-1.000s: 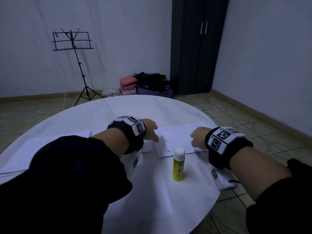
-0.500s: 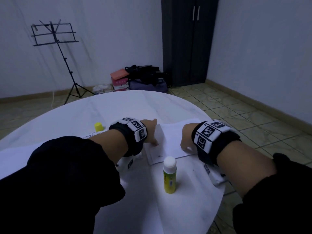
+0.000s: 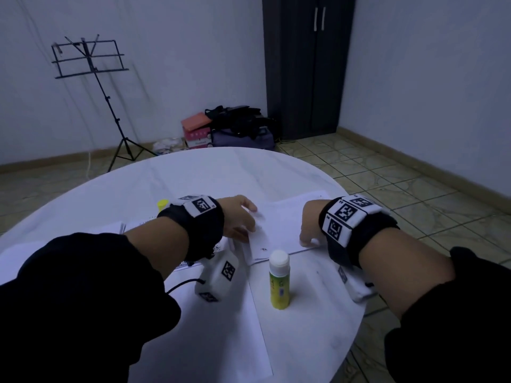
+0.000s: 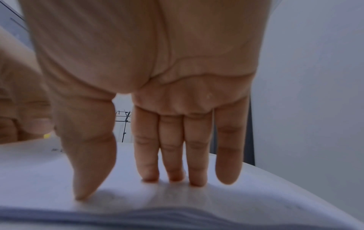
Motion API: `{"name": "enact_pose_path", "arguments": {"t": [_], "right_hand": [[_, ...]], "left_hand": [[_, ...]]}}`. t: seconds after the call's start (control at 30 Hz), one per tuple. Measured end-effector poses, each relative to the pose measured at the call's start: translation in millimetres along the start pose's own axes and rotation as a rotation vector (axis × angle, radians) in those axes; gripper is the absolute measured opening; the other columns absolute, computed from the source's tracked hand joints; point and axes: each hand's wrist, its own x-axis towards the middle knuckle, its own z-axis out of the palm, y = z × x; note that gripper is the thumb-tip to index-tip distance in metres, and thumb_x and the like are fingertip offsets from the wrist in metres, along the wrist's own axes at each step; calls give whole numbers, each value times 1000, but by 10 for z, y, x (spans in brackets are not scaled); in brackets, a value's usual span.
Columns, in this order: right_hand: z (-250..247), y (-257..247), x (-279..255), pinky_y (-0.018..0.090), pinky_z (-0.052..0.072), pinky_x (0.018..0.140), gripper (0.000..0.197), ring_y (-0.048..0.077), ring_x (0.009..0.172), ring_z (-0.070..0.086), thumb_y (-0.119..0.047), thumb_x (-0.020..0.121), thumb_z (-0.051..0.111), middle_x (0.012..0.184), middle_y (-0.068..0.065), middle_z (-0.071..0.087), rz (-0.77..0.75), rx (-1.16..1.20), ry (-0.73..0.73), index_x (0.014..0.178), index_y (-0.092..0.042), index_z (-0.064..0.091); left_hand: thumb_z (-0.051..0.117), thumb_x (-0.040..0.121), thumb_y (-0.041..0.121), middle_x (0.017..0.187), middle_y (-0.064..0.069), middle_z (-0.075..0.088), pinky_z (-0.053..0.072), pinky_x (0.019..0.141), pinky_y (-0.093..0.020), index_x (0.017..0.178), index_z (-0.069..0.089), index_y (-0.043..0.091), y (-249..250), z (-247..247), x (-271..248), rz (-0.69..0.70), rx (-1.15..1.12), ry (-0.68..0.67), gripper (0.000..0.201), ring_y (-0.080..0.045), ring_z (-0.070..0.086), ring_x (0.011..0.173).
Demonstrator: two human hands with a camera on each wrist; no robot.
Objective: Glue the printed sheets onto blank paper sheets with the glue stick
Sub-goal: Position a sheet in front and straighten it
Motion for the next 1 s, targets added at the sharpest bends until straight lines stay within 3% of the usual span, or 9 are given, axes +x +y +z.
{"name": "enact_pose_path", "arguments": {"t": [0.17, 0.23, 0.3, 0.37, 0.47, 0.63, 0.73, 0.8, 1.0], "right_hand": [[55, 8, -85, 35, 51, 84, 36, 24, 82, 61, -48, 66, 75, 79, 2, 62, -97, 10, -78, 69, -16, 56], [90, 53, -119, 36, 49, 90, 59, 23, 96, 61, -61, 63, 72, 103, 2, 65, -127, 10, -82, 98, -14, 62], [95, 66, -193, 33, 44, 96, 80, 23, 113, 55, -67, 70, 65, 125, 4, 58, -139, 37, -55, 126, -13, 51], [94, 76, -231, 32, 39, 97, 79, 23, 122, 48, -65, 80, 56, 137, 4, 49, -155, 66, -8, 139, -16, 37], [131, 89, -211, 35, 38, 92, 58, 25, 121, 47, -53, 89, 46, 135, 4, 47, -148, -29, 93, 136, -20, 37], [199, 143, -133, 44, 27, 96, 54, 23, 121, 38, -57, 77, 45, 124, 2, 45, -58, -224, 203, 120, -24, 45], [206, 127, -112, 43, 26, 94, 56, 22, 121, 38, -57, 74, 45, 125, 0, 45, -15, -206, 197, 120, -25, 45], [188, 113, -152, 43, 29, 94, 55, 22, 121, 38, -56, 75, 46, 126, 0, 45, 14, -184, 184, 121, -25, 45], [99, 77, -380, 41, 39, 96, 54, 29, 119, 45, -43, 77, 55, 126, 8, 48, 125, -56, 192, 124, -17, 43]], "left_hand": [[57, 83, -16, 81, -15, 63, 55, 46, -25, 90, 60, 1, -25, 41, 2, -17, -95, -72, 19, -23, 62, 66], [59, 82, -14, 89, -19, 64, 57, 50, -26, 95, 60, -7, -14, 24, 34, -24, -145, -76, 15, -26, 63, 71], [59, 82, -13, 96, -21, 63, 58, 54, -28, 101, 58, -8, -8, 8, 66, -38, -167, -79, 20, -28, 62, 75], [58, 82, -14, 99, -22, 62, 57, 54, -29, 103, 56, -8, -1, 1, 76, -48, -187, -72, 22, -28, 62, 74], [57, 82, -13, 92, -19, 63, 55, 52, -27, 95, 57, -5, -7, -18, 86, -67, -180, -73, 15, -27, 60, 73], [57, 80, -14, 98, -21, 63, 56, 54, -28, 88, 59, -4, -20, -70, 69, -31, -197, -40, 13, -29, 61, 80], [55, 79, -15, 97, -20, 62, 56, 48, -26, 85, 59, -4, 2, -187, 2, 58, -304, 98, 13, -25, 64, 70], [53, 80, -15, 85, -17, 60, 52, 42, -22, 80, 57, -3, 6, -300, -116, 101, -358, 167, 12, -22, 62, 58], [53, 83, -17, 70, -15, 55, 46, 36, -17, 72, 54, -5, -197, -584, -615, 125, -341, 274, 16, -17, 56, 35]]}}
